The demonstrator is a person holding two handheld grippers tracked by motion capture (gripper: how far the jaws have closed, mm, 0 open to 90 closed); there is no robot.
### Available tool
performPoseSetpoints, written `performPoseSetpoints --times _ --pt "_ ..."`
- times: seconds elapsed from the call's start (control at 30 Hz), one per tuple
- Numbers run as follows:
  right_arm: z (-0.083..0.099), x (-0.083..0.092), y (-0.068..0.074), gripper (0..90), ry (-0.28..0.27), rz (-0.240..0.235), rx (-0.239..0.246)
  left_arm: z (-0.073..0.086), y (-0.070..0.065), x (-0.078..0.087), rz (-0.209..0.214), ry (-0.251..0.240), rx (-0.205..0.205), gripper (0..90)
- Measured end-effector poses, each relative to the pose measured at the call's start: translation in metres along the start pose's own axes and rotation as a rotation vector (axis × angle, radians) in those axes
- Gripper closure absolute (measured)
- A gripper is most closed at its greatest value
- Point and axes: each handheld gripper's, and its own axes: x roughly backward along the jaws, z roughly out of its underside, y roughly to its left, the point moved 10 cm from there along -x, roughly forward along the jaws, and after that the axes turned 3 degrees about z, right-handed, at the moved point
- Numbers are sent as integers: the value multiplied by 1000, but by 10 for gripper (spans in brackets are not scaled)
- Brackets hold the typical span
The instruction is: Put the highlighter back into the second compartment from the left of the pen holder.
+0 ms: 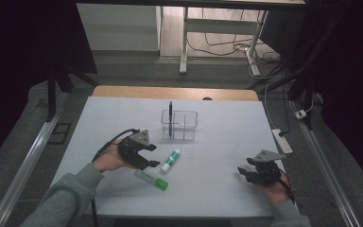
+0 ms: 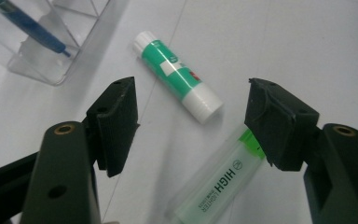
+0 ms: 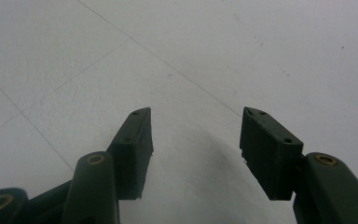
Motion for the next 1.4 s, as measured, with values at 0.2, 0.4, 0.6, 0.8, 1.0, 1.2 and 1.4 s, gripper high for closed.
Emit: performPoseSetpoints --times 0.2,0.4,0.6,0.8,1.0,1.2,1.4 --pt "-1 1 0 439 -3 4 2 5 -6 -9 19 43 -30 347" --pt "-1 0 0 439 -1 1 4 11 -13 -17 48 95 -68 338" --pt "0 0 0 439 3 4 2 13 -22 -24 72 122 -109 330" --pt "1 -1 0 439 9 4 4 17 -31 -31 99 170 -169 329" --pt "1 -1 0 439 5 3 1 22 -35 -40 125 218 -203 332" --pt "1 -1 1 438 8 0 3 25 -37 -46 130 256 -222 333" --pt "1 -1 0 439 10 1 4 25 -39 -48 136 260 -238 340"
